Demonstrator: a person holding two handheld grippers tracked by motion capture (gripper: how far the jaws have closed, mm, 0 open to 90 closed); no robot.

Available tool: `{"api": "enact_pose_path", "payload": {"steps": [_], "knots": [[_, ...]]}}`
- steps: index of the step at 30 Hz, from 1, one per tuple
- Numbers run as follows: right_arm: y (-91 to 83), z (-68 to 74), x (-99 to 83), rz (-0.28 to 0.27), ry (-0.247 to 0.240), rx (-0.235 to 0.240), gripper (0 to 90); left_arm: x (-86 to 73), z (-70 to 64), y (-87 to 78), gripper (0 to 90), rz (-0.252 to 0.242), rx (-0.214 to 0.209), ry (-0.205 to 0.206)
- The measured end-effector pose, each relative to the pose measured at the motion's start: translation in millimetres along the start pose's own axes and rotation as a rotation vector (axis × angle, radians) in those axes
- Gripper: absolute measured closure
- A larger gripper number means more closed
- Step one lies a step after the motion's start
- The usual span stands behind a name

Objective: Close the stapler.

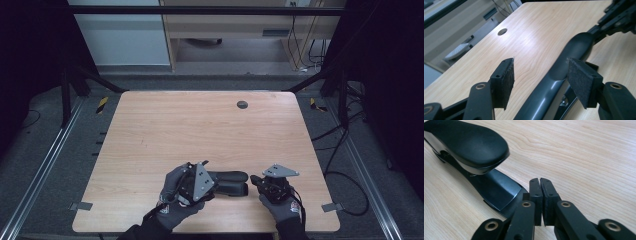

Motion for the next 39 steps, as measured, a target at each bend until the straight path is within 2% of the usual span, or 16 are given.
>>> {"api": "enact_pose_path", "payload": {"steps": [2, 8, 15, 18, 25, 31, 33, 39], "knots": [[-0.7, -1.3, 1.2, -0.003, -0.004, -0.005, 90.0, -3.0, 8.4, -3.6, 38.4, -0.004, 0.015, -0.036], [-5.3, -2.2, 7.7, -0.033, 0.000, -0.005, 90.0, -14.3, 28.9, -12.5, 38.7, 0.007, 0.065, -0.089], [-9.7, 1.8, 16.7, -0.069, 0.000, 0.000, 90.0, -31.1, 45.8, -20.9, 38.9, 0.022, 0.105, -0.147], [-12.0, 4.0, 21.5, -0.086, 0.012, 0.010, 90.0, -38.5, 53.5, -26.0, 39.0, 0.036, 0.126, -0.155], [-13.6, 11.6, 35.2, -0.131, 0.002, 0.015, 90.0, -56.4, 68.9, -41.5, 39.3, 0.049, 0.190, -0.194], [-17.7, 18.4, 43.1, -0.162, 0.002, 0.041, 90.0, -69.2, 80.3, -53.3, 39.5, 0.047, 0.230, -0.219], [-18.1, 21.4, 44.6, -0.170, 0.002, 0.053, 90.0, -73.5, 81.5, -56.7, 39.5, 0.059, 0.243, -0.240], [-11.7, 31.1, 41.2, -0.141, -0.004, 0.092, 90.0, -83.7, 84.1, -64.6, 39.3, 0.070, 0.263, -0.251]]}}
Point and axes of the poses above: each handheld gripper's, and its own axes: y roughly forward along the jaws, x roughly out of its top, z roughly to its left, the point moved 1 cm from there along y, roughly forward along the jaws, and after that the axes turned 14 degrees about -z, right-handed, at the moved point
